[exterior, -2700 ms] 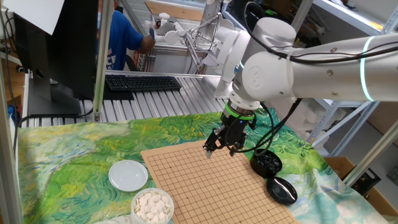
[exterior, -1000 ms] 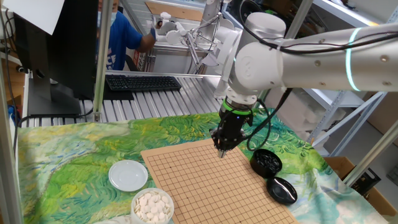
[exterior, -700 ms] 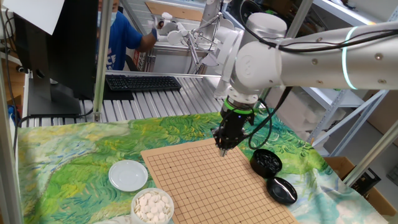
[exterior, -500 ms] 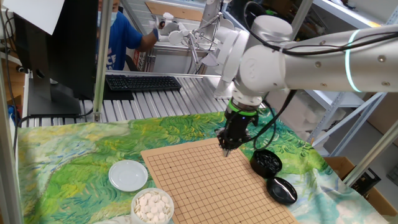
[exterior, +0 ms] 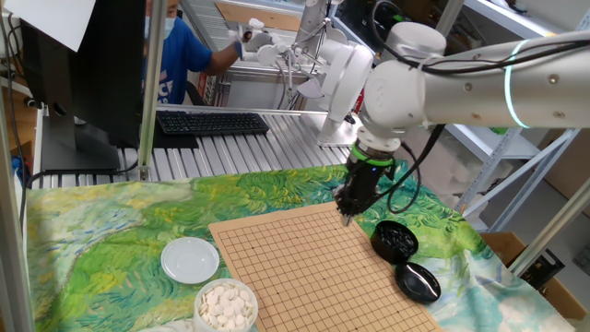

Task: Play the first move as black on the 3-4 point in the upper right corner of the Go board

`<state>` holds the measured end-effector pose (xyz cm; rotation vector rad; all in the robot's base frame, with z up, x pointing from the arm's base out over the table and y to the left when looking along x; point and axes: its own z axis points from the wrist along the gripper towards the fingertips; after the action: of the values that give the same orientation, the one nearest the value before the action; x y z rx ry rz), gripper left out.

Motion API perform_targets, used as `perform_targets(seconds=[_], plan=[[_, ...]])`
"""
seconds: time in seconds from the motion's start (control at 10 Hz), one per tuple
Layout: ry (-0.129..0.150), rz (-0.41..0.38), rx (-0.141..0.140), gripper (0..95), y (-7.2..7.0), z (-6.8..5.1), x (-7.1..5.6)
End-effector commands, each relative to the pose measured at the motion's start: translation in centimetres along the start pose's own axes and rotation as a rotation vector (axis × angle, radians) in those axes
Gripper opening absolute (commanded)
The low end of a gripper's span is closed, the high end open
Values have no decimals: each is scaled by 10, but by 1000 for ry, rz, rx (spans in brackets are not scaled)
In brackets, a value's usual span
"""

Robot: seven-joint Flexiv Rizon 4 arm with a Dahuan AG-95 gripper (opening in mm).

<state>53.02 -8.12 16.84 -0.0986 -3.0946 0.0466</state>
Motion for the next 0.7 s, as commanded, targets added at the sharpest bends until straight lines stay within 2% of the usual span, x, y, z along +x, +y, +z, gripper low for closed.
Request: perform_targets(seconds=[0.1,0.7], plan=[[3,-21,0,0,-12,-1,-6],[7,-70,1,0,-53,-12,-30]])
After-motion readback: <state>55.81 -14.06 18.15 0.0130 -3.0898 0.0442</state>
